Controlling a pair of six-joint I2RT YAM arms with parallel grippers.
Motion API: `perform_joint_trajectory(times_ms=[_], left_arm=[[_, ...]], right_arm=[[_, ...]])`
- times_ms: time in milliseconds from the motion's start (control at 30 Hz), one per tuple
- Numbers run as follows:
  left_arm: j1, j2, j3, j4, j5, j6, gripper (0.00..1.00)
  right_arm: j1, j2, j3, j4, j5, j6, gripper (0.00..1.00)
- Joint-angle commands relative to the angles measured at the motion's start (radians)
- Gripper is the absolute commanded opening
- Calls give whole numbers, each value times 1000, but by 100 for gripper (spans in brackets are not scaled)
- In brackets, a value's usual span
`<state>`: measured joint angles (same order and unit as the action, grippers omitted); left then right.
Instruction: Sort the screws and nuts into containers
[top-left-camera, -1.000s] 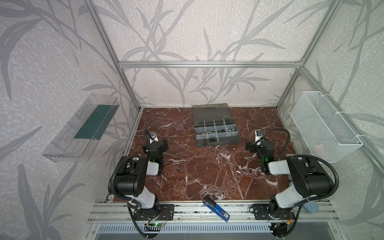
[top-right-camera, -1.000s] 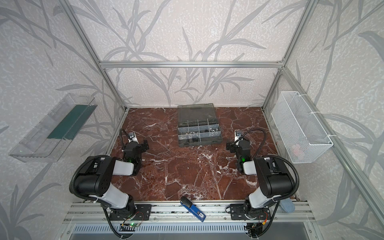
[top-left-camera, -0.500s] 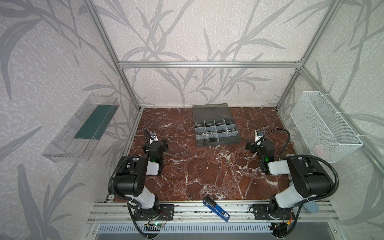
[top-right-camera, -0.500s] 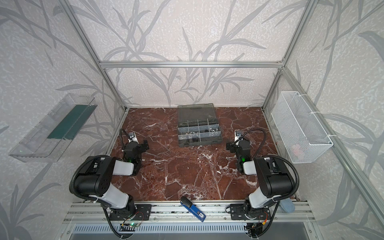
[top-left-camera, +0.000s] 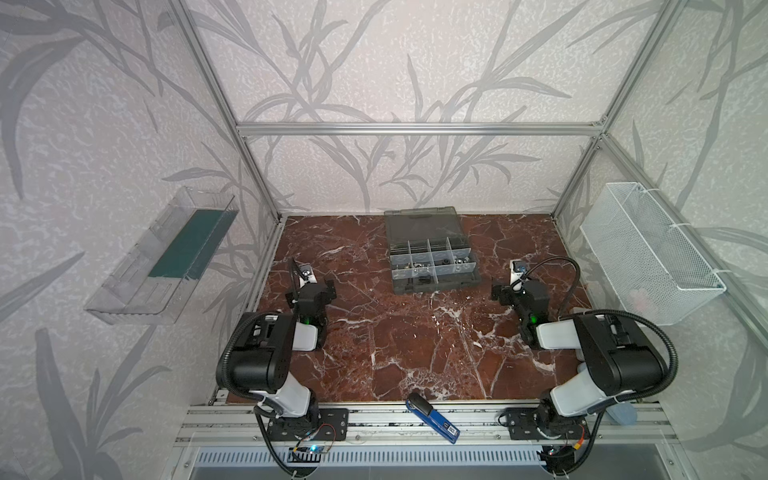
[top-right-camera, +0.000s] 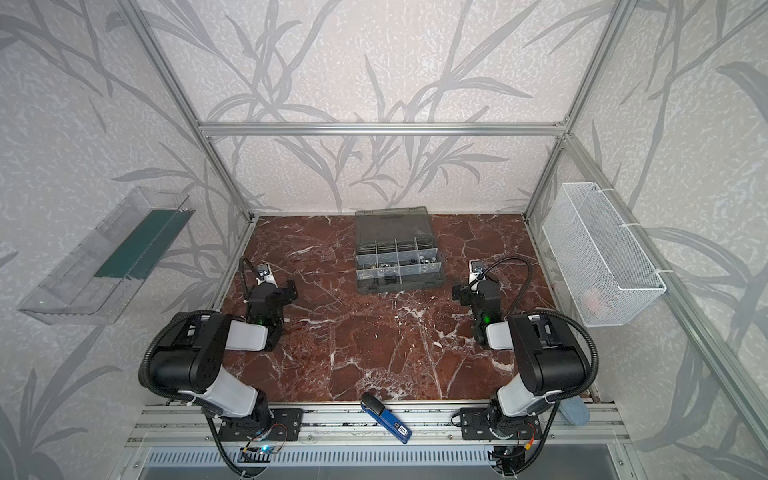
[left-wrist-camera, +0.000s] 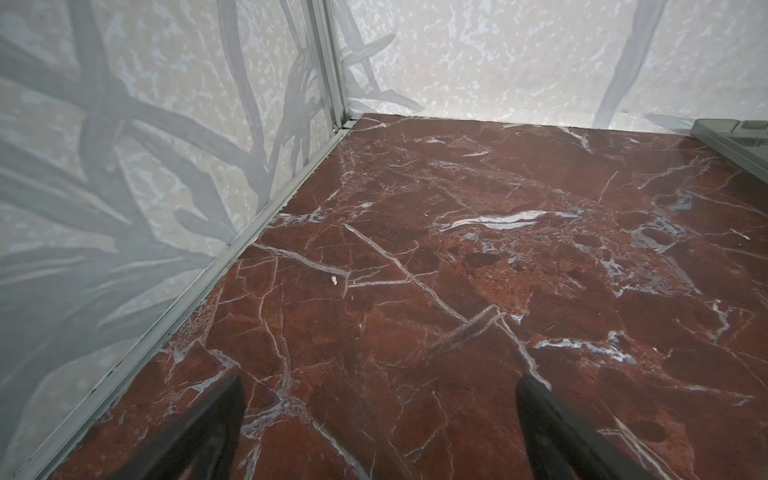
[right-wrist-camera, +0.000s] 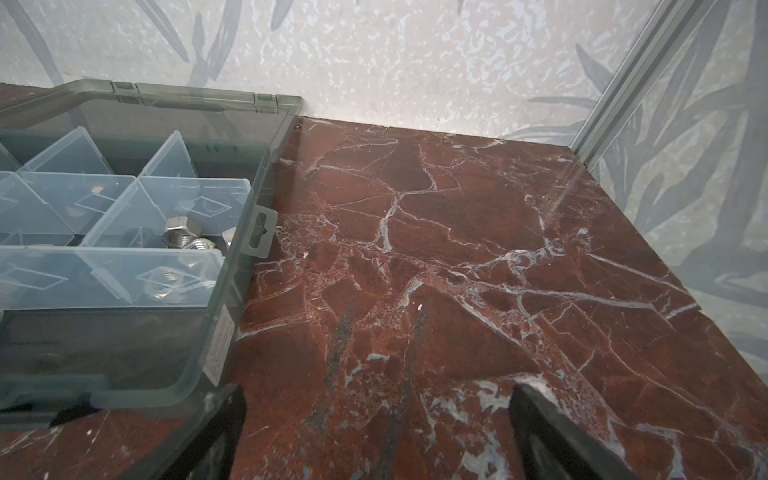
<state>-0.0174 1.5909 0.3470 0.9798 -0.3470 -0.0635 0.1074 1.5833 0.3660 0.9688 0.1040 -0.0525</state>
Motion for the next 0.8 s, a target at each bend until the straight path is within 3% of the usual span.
perform_joint_trajectory(times_ms=[0,100,767], left_arm=[[-2,-14,14,14,-10,2,99],[-2,-14,15,14,-2,3,99],[-1,-14,14,14,-1,4,100]], right_arm=[[-1,5,-6,39,-18,-7,99],[0,4,-11,50,-163,-63,99],[0,4,2,26,-112,-41,99]])
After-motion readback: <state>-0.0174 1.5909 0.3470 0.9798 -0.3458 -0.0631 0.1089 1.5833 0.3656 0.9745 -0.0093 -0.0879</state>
